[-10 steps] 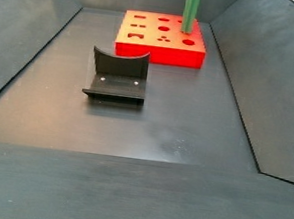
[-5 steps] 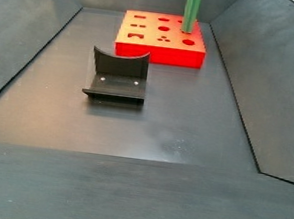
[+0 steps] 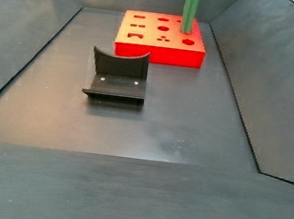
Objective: Pick up the star object. Move up. Place the star object on the fixture. Regrasp the star object. Move to above the board. Insert the star object.
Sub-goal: Insert the star object.
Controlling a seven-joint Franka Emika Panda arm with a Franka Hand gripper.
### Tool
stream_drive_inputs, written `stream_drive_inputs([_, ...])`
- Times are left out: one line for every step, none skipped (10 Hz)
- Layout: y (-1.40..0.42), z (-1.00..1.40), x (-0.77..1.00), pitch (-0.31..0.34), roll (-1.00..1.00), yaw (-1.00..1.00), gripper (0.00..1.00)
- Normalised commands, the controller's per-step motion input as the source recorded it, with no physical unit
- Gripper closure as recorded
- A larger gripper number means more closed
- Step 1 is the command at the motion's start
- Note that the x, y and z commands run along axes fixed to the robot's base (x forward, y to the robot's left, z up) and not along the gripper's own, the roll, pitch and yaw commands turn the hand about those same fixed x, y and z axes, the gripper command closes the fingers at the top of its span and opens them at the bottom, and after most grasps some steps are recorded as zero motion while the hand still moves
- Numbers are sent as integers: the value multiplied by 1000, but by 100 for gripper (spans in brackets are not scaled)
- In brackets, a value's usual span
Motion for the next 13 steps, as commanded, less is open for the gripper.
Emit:
stream_drive_inputs([26,-266,0,-6,-31,-9,100])
stream_drive_inputs([163,-560,0,-11,-26,0,100])
stream_drive_inputs([157,-677,0,1,0,37,100])
stream_drive_inputs([166,-829,0,-47,9,20,100])
stream_drive_inputs([94,-891,0,-19,-20,0,100])
stream_drive_inputs([63,-1000,6,-57,-49,0,100])
stream_drive_inputs([54,-1000,14,-51,-47,-46,100])
stream_drive_inputs([60,-1000,31,-37,-43,-63,100])
stream_drive_inputs([143,-994,74,-44,-69,-46,100])
stream_drive_inputs([0,0,0,7,0,0,100])
stream_drive_inputs([0,-77,0,0,79,0,100])
stream_drive_inputs([0,-143,0,0,123,0,100])
stream_drive_inputs([0,0,0,0,0,0,100])
